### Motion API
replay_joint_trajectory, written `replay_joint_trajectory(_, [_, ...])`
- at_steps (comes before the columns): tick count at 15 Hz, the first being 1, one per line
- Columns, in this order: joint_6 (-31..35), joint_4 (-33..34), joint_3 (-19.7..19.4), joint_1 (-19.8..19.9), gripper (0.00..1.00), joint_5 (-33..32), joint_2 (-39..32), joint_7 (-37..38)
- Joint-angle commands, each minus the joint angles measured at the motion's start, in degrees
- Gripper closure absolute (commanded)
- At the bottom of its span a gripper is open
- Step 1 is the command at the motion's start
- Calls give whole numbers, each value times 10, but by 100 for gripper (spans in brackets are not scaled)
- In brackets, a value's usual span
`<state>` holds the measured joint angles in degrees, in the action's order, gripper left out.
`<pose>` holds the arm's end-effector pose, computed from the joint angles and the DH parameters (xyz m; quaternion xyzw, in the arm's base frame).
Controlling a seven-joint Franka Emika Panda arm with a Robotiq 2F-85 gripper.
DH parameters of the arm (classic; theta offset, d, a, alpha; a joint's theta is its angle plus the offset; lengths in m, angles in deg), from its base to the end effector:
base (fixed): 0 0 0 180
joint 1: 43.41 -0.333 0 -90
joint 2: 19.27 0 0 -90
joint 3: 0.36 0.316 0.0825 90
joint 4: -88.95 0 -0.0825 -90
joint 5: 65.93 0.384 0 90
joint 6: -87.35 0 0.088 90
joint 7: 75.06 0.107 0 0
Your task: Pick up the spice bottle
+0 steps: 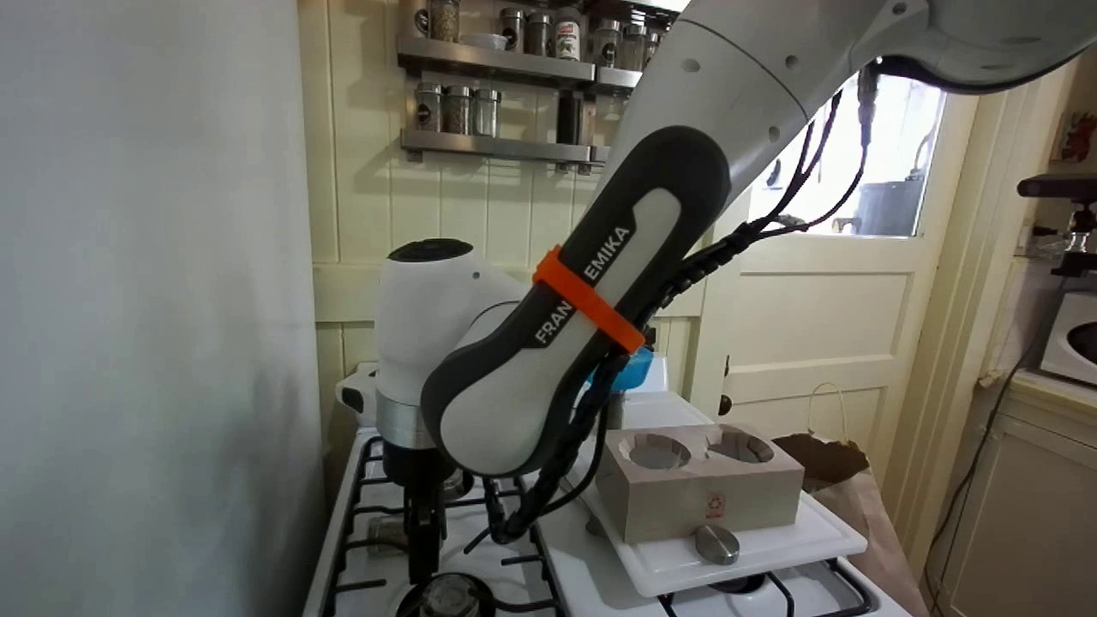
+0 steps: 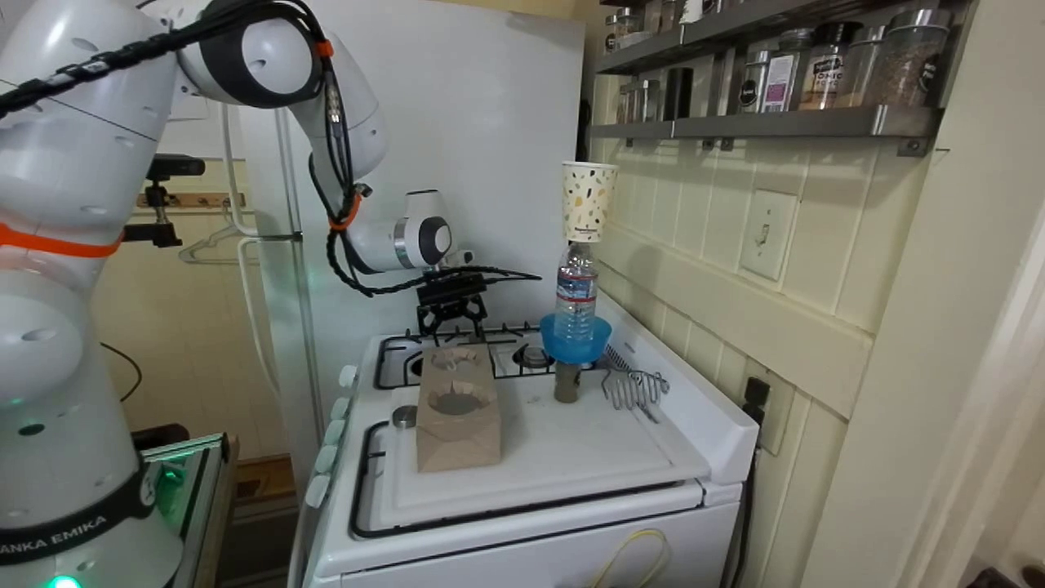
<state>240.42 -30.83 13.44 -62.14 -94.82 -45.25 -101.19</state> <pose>0.4963 0.3310 0.2218 0.7516 0.6503 0.0817 0.0739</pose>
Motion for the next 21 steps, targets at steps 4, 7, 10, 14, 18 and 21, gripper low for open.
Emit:
replay_joint_trajectory(4, [31,15,-18,-16,0,-20,-23,25])
replay_joint_trajectory(7, [32,18,-22,-15,0,-17,-27,32])
replay_joint_trajectory(10, [31,22,-23,-14,0,-15,-32,33])
replay_joint_trajectory(14, [28,24,-19,-11,0,-8,-34,31])
replay_joint_trajectory(18, [24,22,-16,-11,0,-5,-33,33])
replay_joint_trajectory(21, [22,17,-5,-10,0,5,-30,31])
